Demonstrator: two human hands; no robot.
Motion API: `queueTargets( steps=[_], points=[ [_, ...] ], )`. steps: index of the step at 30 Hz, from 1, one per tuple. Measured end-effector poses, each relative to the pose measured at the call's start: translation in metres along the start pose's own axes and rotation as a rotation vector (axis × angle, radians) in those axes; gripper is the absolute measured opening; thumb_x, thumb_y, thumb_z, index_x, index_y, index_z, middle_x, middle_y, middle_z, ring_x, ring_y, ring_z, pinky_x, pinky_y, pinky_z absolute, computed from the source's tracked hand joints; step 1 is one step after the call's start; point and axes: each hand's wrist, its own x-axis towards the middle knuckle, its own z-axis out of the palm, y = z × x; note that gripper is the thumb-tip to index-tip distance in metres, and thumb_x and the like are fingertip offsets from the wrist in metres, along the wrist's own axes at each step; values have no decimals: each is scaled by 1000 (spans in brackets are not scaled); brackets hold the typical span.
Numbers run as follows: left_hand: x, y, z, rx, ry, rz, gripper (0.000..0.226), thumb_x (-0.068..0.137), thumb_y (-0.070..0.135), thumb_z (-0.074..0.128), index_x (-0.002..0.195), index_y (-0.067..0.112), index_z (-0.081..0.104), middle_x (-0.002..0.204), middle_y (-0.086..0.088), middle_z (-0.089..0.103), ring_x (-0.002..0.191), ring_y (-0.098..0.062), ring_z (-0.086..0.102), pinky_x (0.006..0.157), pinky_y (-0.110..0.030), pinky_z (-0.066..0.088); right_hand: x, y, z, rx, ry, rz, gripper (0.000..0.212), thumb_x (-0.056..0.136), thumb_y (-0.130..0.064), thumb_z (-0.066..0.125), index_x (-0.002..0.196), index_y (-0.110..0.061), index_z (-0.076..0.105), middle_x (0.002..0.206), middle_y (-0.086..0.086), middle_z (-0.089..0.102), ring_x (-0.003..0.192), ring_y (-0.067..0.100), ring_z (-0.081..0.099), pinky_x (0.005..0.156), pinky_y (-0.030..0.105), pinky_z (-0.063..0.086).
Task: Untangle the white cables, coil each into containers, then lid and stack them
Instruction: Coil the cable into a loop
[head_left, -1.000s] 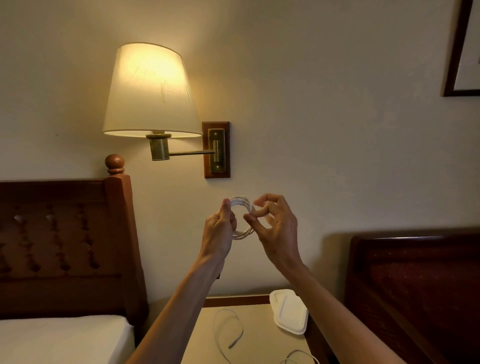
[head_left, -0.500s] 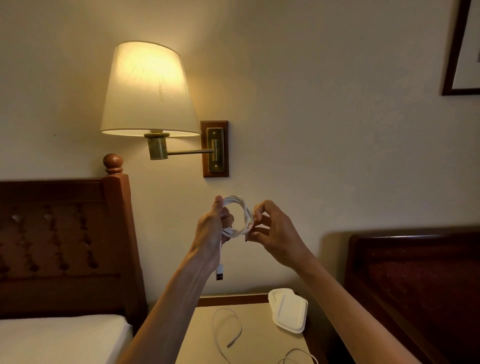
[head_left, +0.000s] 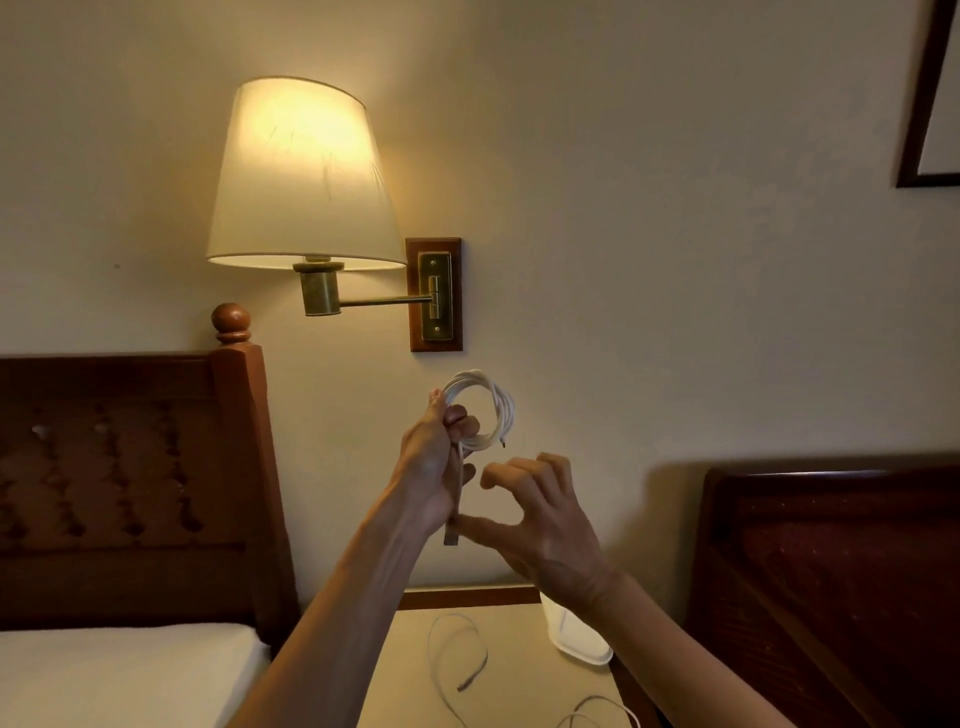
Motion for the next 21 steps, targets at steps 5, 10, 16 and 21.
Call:
queueTargets(
  steps=[5, 10, 16, 21],
  points=[
    [-1, 3, -2, 23, -19, 7, 42, 103, 45, 31, 72, 23, 47, 56, 9, 45, 69, -14, 41, 69, -37, 27, -6, 2, 1, 36, 16, 22, 7, 99, -25, 54, 106, -26, 55, 119, 8, 45, 103, 22, 45, 78, 31, 38],
    [-1, -1, 0, 29, -28, -50, 39, 103, 44, 33, 73, 23, 49, 59, 7, 46, 69, -14, 44, 73, -39, 30, 6, -3, -1, 28, 71, 39, 14, 103, -20, 44, 111, -26, 52, 115, 8, 43, 96, 21, 44, 76, 28, 33],
    [-2, -1, -4, 34, -100, -43, 42, 103, 42, 31, 72, 22, 50, 60, 5, 46, 62, -14, 44, 71, -38, 31, 12, 11, 4, 58, 41, 10, 26, 92, -23, 66, 116, -27, 56, 115, 8, 45, 93, 20, 44, 73, 28, 34],
    [-3, -1, -7, -76, -138, -20, 39, 104, 40, 32, 76, 20, 50, 60, 4, 47, 60, -14, 42, 67, -36, 32, 11, 15, 4, 76, 28, 47, 28, 88, -15, 70, 108, -23, 52, 118, 8, 45, 96, 21, 47, 72, 28, 42]
  ],
)
